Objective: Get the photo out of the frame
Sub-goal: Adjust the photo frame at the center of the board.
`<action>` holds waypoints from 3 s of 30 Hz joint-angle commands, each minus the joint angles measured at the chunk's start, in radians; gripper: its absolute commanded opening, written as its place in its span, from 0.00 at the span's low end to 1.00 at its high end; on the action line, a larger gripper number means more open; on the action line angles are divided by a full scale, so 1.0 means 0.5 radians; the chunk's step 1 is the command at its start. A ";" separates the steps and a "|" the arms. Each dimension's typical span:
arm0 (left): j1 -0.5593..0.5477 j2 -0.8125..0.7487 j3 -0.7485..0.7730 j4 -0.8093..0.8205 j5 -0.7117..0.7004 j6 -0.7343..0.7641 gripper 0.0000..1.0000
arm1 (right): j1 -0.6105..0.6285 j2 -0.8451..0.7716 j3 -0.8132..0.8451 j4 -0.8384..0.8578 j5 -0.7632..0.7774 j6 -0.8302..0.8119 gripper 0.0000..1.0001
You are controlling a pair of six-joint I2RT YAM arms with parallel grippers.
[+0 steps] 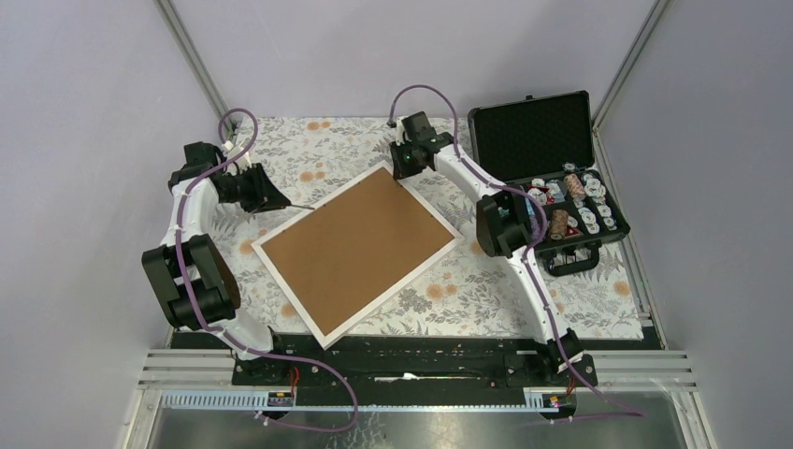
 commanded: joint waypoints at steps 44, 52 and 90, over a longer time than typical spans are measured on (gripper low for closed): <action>-0.555 -0.353 -0.730 0.991 0.290 -0.439 0.00 | -0.251 -0.958 -1.506 0.162 -0.848 0.551 0.80; -0.992 -0.320 -1.122 1.807 0.265 -0.879 0.00 | -0.328 -1.104 -1.823 0.088 -1.061 0.471 0.82; -1.208 0.340 -1.225 2.470 0.128 -1.403 0.00 | -0.260 -1.152 -2.481 0.991 -1.140 1.265 0.29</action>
